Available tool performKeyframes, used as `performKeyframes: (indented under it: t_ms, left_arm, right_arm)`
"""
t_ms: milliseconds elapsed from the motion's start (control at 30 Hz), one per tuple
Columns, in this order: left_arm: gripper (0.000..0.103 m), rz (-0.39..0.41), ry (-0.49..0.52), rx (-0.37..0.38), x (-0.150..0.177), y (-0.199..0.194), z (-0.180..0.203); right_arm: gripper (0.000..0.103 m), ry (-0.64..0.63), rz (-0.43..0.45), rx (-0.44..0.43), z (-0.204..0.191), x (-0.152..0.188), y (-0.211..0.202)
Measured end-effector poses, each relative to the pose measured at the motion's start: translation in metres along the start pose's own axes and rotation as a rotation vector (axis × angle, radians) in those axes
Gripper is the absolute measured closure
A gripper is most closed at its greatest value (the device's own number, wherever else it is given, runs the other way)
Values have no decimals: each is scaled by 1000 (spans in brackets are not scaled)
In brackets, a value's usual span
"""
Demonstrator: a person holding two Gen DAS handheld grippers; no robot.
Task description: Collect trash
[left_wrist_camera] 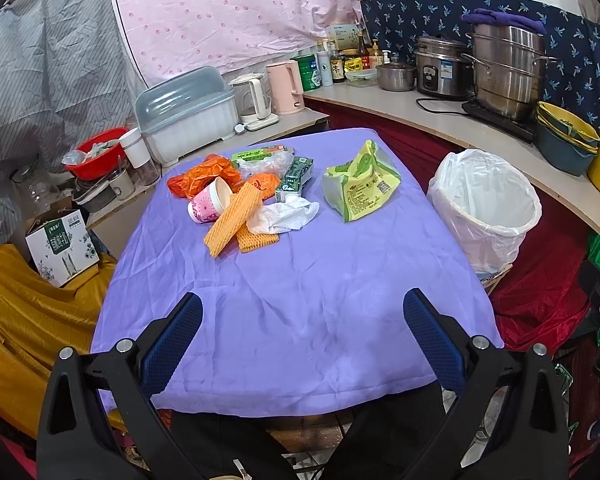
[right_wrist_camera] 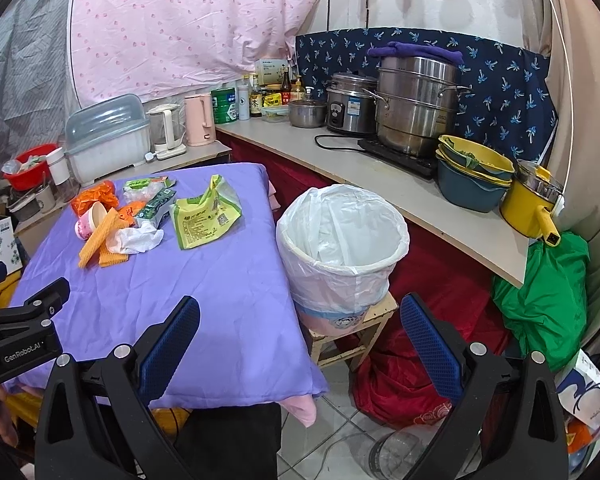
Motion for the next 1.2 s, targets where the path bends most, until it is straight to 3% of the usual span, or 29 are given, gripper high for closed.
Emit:
performKeyframes:
  t_ms: [1200]
  left_arm:
    - [7,9,2,-2,-1,0,0]
  right_arm:
    - [7,-3,5,7,0,-5,5]
Point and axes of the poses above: each gripper's, at about its wrist camera, not at the fingertips, and y roughly the way its jaws point, z to its right, x to its underside, the point moved 2 cm from there along y, roughly the way its jaws point, and after that the axes turned 2 degrees about -x, right-handed, at the moved point
